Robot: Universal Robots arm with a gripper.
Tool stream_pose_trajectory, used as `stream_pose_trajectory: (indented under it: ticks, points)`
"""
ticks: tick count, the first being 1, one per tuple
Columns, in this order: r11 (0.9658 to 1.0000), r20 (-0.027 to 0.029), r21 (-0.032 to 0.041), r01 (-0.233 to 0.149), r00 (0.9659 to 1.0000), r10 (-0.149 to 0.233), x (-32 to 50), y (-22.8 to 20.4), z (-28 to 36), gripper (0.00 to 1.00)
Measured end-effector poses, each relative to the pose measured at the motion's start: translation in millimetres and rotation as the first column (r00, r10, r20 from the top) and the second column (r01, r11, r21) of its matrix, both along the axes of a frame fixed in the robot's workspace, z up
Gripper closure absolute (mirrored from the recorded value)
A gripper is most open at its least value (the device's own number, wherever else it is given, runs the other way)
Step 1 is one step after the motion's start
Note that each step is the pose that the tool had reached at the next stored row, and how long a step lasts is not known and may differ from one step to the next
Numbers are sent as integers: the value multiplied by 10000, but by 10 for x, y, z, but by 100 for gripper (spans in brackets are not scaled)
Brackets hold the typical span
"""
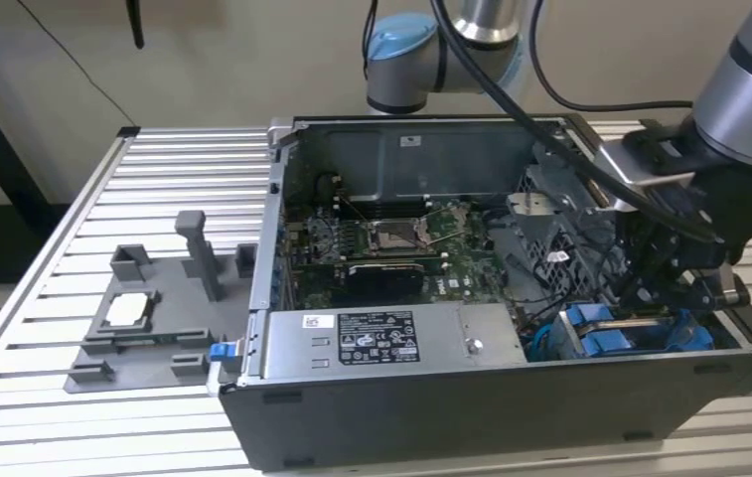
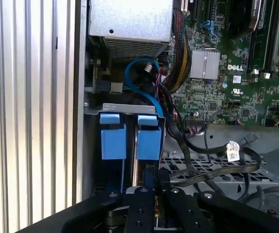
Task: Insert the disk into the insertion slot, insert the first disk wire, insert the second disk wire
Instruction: 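Insert the second disk wire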
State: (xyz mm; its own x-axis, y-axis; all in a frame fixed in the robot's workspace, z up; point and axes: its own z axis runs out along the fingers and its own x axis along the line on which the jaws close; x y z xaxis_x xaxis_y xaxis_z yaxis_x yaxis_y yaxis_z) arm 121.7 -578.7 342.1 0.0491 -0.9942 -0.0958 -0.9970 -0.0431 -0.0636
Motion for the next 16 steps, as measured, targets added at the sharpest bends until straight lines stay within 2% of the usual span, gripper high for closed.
stream_pose_trajectory:
  ticks: [11,12,16]
  points:
    - [9999,0,20,142,9999,-142,10,0,-75,84]
    - [9998,-5,18,174,9998,-174,10,0,-71,76]
    - [9998,-22,17,208,9998,-208,9,-1,10,76]
